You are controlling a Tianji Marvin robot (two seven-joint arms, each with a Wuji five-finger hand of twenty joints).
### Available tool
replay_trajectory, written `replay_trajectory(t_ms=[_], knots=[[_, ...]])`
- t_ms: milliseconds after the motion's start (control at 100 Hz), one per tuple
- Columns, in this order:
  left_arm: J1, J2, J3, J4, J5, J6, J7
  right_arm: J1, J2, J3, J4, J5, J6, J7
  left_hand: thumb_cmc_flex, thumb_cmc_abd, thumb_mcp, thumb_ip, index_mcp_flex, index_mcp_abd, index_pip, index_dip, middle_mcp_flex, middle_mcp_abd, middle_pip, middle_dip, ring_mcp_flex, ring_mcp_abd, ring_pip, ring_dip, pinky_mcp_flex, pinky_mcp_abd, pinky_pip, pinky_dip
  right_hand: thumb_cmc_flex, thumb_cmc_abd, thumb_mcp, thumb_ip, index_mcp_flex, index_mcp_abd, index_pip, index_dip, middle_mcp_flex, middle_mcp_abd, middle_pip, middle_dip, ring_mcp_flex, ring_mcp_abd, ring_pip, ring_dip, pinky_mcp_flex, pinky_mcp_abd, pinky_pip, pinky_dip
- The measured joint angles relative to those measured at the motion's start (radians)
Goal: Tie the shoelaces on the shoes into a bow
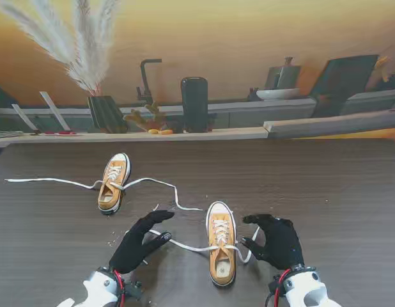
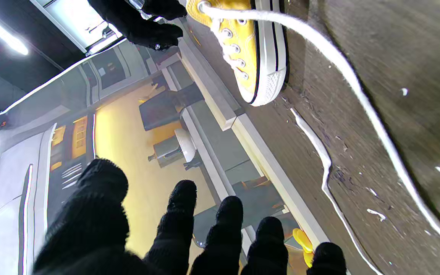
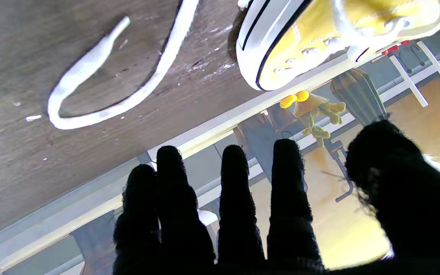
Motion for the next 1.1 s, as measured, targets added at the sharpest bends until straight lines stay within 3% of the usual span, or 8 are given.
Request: replay_trajectory(t_ms=[470, 810, 960, 1100], knots=[[0.02, 0.0, -0.007, -0.009, 0.015, -0.002, 0.013, -0.034, -0.001, 0.028, -0.033, -0.016, 0.009, -0.004, 0.0, 0.0, 0.0, 0.0, 0.0, 0.0, 0.0, 0.0, 0.0, 0.0, 0.0, 0.0, 0.0, 0.0, 0.0, 0.0, 0.0, 0.0, 0.0, 0.0, 0.0, 0.0, 0.0, 0.0, 0.009, 0.0, 0.009, -0.01, 0.001, 0.0, 0.001, 0.0, 0.0, 0.0, 0.0, 0.0, 0.0, 0.0, 0.001, -0.004], [0.008, 0.001, 0.001, -0.004, 0.019, 0.014, 0.008, -0.051, 0.026, 0.047, -0.082, -0.083, 0.059, 0.177, 0.0, 0.0, 0.0, 0.0, 0.0, 0.0, 0.0, 0.0, 0.0, 0.0, 0.0, 0.0, 0.0, 0.0, 0.0, 0.0, 0.0, 0.0, 0.0, 0.0, 0.002, -0.029, -0.019, 0.0, 0.009, 0.0, 0.006, -0.012, 0.001, 0.0, 0.001, 0.0, 0.0, 0.001, 0.0, -0.005, -0.011, -0.004, 0.002, -0.015], [0.005, 0.001, 0.004, 0.0, 0.016, 0.01, 0.002, -0.051, 0.043, 0.043, -0.104, -0.093, 0.075, 0.301, 0.0, 0.0, 0.0, 0.0, 0.0, 0.0, 0.0, 0.0, 0.0, 0.0, 0.0, 0.0, 0.0, 0.0, 0.0, 0.0, 0.0, 0.0, 0.0, 0.0, 0.003, -0.044, -0.019, 0.0, 0.009, 0.0, -0.005, -0.012, 0.001, 0.0, 0.001, 0.0, -0.013, -0.001, -0.003, -0.005, -0.013, -0.009, -0.001, -0.015], [0.001, 0.002, 0.005, 0.005, 0.007, 0.004, -0.004, -0.052, 0.054, 0.032, -0.118, -0.094, 0.092, 0.335, 0.0, 0.0, 0.0, 0.0, 0.0, 0.0, 0.0, 0.0, 0.0, 0.0, 0.0, 0.0, 0.0, 0.0, 0.0, 0.0, 0.0, 0.0, 0.0, 0.0, 0.003, -0.044, -0.019, 0.0, 0.009, 0.0, -0.006, -0.012, 0.001, 0.0, -0.008, 0.0, -0.013, -0.002, -0.003, -0.005, -0.013, -0.013, -0.002, -0.015]])
